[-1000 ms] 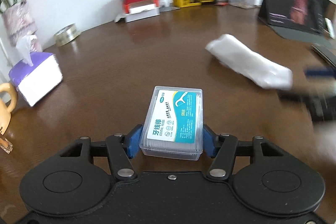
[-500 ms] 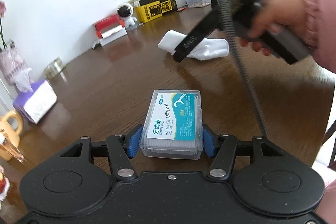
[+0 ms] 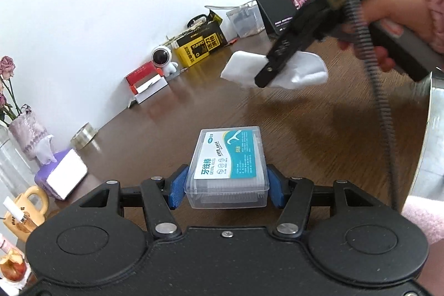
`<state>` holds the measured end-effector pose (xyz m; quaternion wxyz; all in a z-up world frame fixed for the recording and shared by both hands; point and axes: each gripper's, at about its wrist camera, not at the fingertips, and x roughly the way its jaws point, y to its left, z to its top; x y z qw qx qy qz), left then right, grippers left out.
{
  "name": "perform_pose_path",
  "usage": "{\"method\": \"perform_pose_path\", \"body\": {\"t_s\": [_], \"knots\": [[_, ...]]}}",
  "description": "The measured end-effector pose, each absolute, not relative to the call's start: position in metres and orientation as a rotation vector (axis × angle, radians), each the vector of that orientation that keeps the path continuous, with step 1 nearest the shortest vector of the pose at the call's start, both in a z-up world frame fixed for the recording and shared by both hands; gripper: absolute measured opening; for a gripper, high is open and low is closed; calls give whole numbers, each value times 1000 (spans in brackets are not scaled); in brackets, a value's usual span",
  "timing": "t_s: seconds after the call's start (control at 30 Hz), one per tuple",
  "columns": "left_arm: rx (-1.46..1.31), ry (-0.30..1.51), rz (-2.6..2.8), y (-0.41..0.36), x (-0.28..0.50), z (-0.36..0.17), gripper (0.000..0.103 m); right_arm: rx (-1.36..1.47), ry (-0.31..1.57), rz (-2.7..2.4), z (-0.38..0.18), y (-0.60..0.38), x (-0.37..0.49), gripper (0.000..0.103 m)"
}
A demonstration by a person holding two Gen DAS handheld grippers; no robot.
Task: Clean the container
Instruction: 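Lift the floss box with the left gripper while the right gripper brings the wipe onto its lid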
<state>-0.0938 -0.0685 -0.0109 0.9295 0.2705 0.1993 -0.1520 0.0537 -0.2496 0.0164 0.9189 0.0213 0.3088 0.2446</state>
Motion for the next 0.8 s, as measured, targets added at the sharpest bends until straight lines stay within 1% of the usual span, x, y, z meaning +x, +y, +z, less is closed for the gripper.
{"method": "perform_pose_path", "body": {"t_s": [0.13, 0.4, 0.8], "knots": [[580, 365, -296, -75, -96, -16, 57, 98, 596, 530, 20, -263, 26, 9], [563, 366, -309, -74, -86, -16, 57, 165, 570, 603, 18, -269, -9, 9], [604, 331, -333, -76, -92, -22, 58, 70, 474, 843, 28, -234, -38, 10]]}}
